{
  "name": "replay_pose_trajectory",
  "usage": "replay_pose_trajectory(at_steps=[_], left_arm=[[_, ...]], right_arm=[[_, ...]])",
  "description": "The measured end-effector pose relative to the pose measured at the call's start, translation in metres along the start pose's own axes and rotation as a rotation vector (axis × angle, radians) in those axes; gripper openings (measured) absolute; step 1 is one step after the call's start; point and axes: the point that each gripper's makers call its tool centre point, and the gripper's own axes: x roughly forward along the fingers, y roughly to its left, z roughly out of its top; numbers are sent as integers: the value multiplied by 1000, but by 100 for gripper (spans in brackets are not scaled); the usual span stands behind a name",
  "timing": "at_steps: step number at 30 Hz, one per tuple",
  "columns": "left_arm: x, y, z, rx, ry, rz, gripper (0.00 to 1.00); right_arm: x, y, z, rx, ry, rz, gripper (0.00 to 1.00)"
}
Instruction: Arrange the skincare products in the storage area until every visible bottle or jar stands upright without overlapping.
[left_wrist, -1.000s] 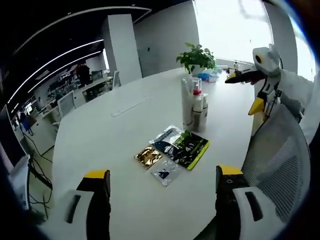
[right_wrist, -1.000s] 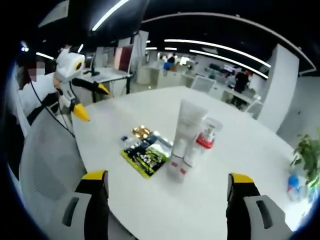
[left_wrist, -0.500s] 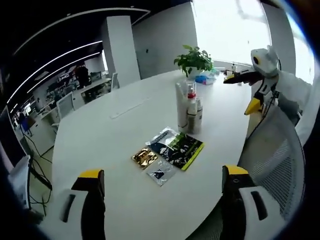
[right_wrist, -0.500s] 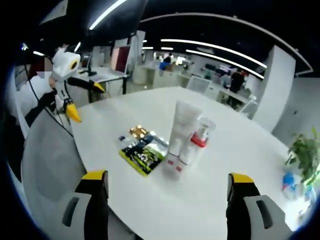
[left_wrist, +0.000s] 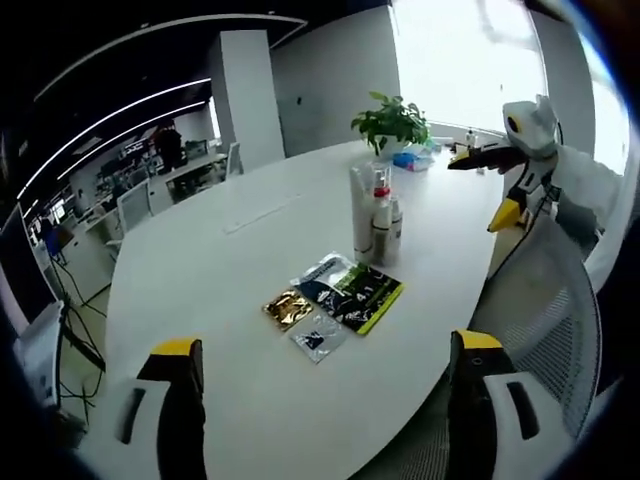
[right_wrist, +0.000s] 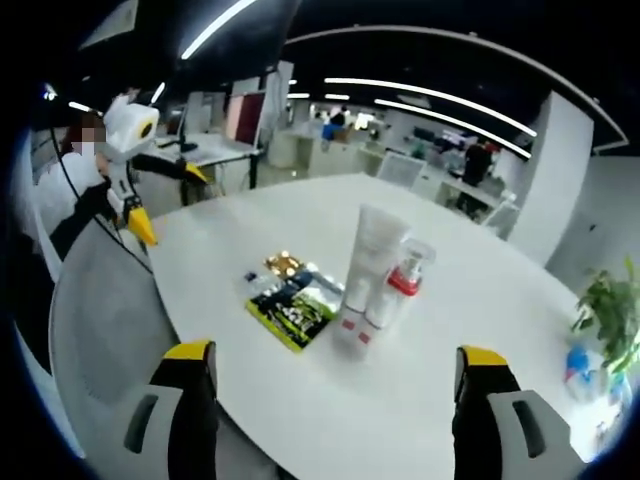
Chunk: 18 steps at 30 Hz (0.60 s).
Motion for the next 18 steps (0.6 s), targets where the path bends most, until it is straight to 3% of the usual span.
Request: replay_pose_trajectory(at_steps=[18], left_arm=[[-1, 5, -6, -59, -19, -5, 99]], right_arm=[[0, 2, -7, -11, 25, -4, 100]])
